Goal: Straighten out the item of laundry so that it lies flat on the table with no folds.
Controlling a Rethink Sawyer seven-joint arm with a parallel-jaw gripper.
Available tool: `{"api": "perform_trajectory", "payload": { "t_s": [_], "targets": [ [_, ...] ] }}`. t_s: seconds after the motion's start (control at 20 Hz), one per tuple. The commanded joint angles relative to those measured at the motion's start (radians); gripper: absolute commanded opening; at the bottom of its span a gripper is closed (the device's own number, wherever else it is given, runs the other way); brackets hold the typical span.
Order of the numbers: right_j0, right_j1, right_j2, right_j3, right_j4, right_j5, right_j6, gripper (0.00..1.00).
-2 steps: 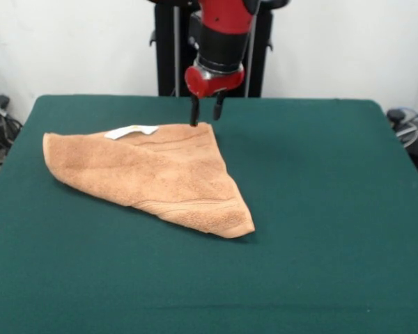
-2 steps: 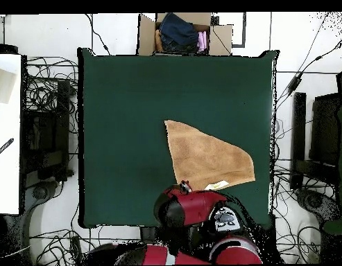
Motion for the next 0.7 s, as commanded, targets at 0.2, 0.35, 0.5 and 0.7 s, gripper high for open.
{"api": "perform_trajectory", "payload": {
  "t_s": [0.2, 0.35, 0.5, 0.7],
  "targets": [
    [0.001, 0.125, -0.015, -0.089, 0.026, -0.104, 0.203, 1.00],
    [0.003, 0.130, -0.022, -0.087, 0.032, -0.117, 0.201, 1.00],
    [0.001, 0.136, -0.027, -0.084, 0.036, -0.129, 0.203, 1.00],
    [0.014, 0.141, -0.042, -0.080, 0.046, -0.145, 0.212, 1.00]
  ]
}}
